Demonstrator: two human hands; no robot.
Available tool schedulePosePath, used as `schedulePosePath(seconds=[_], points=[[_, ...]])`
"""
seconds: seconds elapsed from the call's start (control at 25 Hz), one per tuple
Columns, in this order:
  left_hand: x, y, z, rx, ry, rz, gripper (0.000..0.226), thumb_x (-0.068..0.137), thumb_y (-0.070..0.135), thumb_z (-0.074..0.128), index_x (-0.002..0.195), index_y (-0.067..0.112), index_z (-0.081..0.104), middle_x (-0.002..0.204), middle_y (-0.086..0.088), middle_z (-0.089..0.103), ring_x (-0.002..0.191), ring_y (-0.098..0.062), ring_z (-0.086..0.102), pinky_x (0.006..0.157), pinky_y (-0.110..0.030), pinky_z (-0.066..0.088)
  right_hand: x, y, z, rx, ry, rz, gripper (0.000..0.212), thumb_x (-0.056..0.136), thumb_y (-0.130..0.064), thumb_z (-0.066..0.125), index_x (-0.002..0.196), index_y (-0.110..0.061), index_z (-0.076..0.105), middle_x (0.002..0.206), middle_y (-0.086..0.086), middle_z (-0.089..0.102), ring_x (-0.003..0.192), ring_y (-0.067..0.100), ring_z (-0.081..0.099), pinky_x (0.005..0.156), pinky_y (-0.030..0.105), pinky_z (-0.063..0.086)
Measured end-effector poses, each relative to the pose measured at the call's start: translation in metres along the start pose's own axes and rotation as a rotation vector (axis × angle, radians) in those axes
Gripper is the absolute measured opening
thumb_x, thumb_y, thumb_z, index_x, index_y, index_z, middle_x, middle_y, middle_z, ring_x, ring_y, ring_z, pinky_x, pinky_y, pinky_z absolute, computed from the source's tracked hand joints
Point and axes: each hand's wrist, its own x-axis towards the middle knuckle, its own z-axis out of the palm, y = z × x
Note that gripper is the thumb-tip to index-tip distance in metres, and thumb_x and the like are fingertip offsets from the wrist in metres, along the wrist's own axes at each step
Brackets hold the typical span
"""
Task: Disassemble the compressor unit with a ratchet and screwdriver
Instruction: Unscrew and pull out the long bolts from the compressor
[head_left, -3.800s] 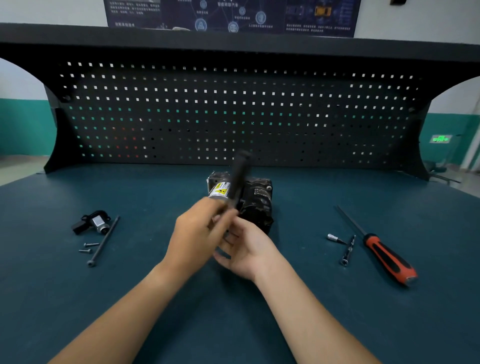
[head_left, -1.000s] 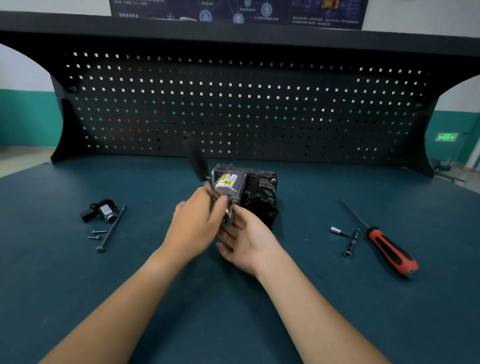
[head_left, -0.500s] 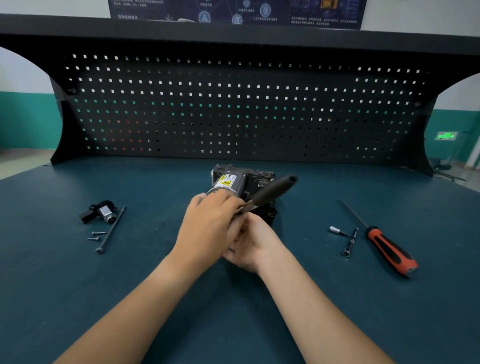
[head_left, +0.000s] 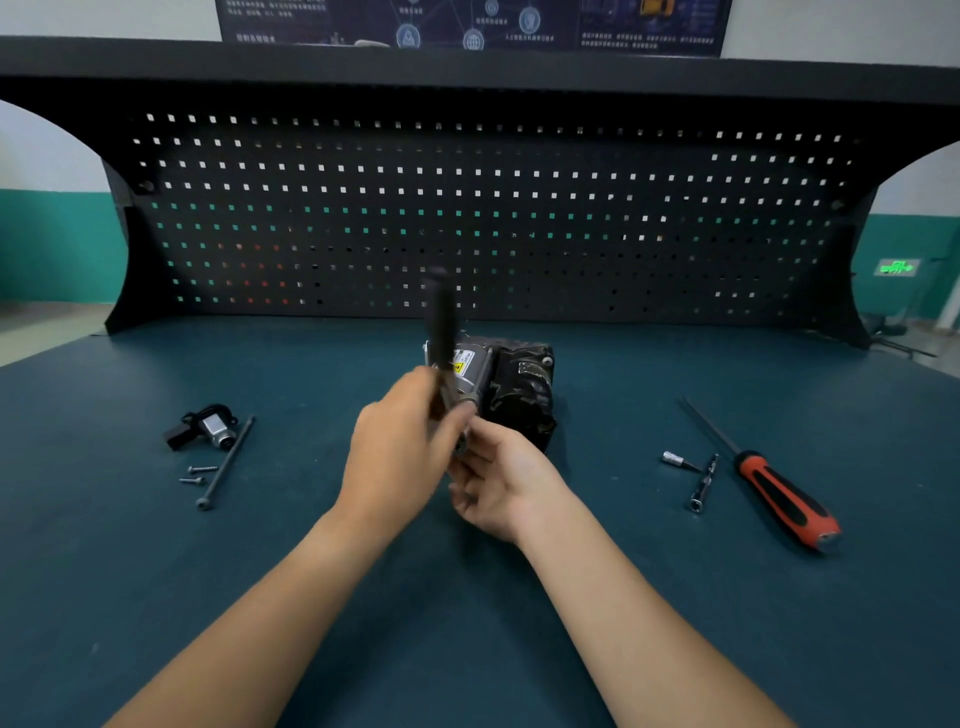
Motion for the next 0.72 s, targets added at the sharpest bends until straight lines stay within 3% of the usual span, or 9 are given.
schedulePosePath(seconds=[0.08,0.12,0.16,0.28,0.36,0.44,0.52,0.64,0.72], points=[[-0.002,-0.002,0.002,0.216,-0.057,0.333,0.018,0.081,0.026,0.057,0.078,0.009,0.061,0.072,-0.001,0.062,0.063,-0.023,0.055,0.067,-0.029,0.033,0.000,0.001,0.000,-0.020,0.021,0.001,0.023,0.091,-0.025,0.047,0.069,-0.023,0.056,0.050,-0.013,0.061,0.062,0.004,0.049,0.058,0.023,0.031],[-0.001,-0.003,0.002,0.241,-0.071,0.380,0.018,0.079,0.027,0.058,0.076,0.010,0.062,0.071,0.000,0.062,0.063,-0.021,0.055,0.068,-0.028,0.032,0.000,0.001,0.000,-0.022,0.022,-0.002,0.024,0.091,-0.025,0.046,0.068,-0.023,0.055,0.048,-0.013,0.060,0.060,0.004,0.049,0.058,0.023,0.031],[-0.001,-0.003,0.002,0.200,-0.078,0.332,0.015,0.078,0.025,0.063,0.076,0.010,0.063,0.071,0.001,0.063,0.064,-0.019,0.056,0.069,-0.028,0.034,0.000,0.001,0.000,-0.021,0.018,-0.011,0.023,0.090,-0.025,0.046,0.069,-0.023,0.056,0.050,-0.013,0.061,0.059,0.004,0.050,0.057,0.022,0.031],[0.001,-0.004,-0.002,-0.088,-0.003,-0.062,0.014,0.079,0.020,0.072,0.074,0.016,0.060,0.070,0.008,0.065,0.069,-0.013,0.062,0.067,-0.023,0.046,0.000,0.001,0.001,0.008,-0.021,-0.021,0.021,0.092,-0.028,0.048,0.076,-0.022,0.060,0.070,-0.008,0.064,0.068,0.006,0.057,0.059,0.024,0.033],[0.006,-0.009,-0.003,-0.221,0.062,-0.297,0.016,0.081,0.022,0.070,0.070,0.020,0.058,0.069,0.013,0.064,0.068,-0.006,0.061,0.060,-0.011,0.044,0.000,0.001,0.002,0.033,-0.047,-0.031,0.022,0.093,-0.028,0.047,0.078,-0.020,0.060,0.070,-0.006,0.066,0.072,0.008,0.059,0.060,0.025,0.034],[0.009,-0.011,-0.003,-0.282,0.077,-0.395,0.017,0.083,0.022,0.067,0.070,0.018,0.058,0.068,0.011,0.064,0.066,-0.007,0.061,0.057,-0.013,0.043,0.000,0.002,0.003,0.037,-0.042,-0.035,0.021,0.093,-0.027,0.048,0.078,-0.019,0.060,0.068,-0.006,0.066,0.071,0.007,0.058,0.061,0.025,0.034],[0.005,-0.008,-0.003,-0.218,0.060,-0.259,0.018,0.083,0.019,0.068,0.072,0.015,0.056,0.068,0.010,0.063,0.066,-0.009,0.059,0.061,-0.021,0.044,0.000,0.002,0.003,0.035,-0.024,-0.028,0.019,0.093,-0.027,0.050,0.079,-0.019,0.061,0.071,-0.008,0.065,0.072,0.006,0.057,0.060,0.024,0.032],[-0.001,-0.001,0.000,0.075,-0.029,0.307,0.007,0.078,0.014,0.068,0.075,0.011,0.062,0.071,0.003,0.060,0.065,-0.013,0.050,0.062,-0.024,0.040,-0.001,0.001,0.002,0.005,-0.007,-0.009,0.023,0.092,-0.025,0.044,0.073,-0.023,0.058,0.061,-0.012,0.065,0.071,0.003,0.053,0.062,0.022,0.031],[0.000,-0.003,0.002,0.187,-0.079,0.441,0.013,0.076,0.020,0.064,0.079,0.007,0.068,0.073,-0.003,0.064,0.065,-0.019,0.056,0.059,-0.031,0.043,-0.002,0.001,0.001,0.016,-0.003,-0.005,0.026,0.092,-0.026,0.042,0.070,-0.023,0.056,0.053,-0.013,0.064,0.070,0.003,0.052,0.064,0.021,0.032]])
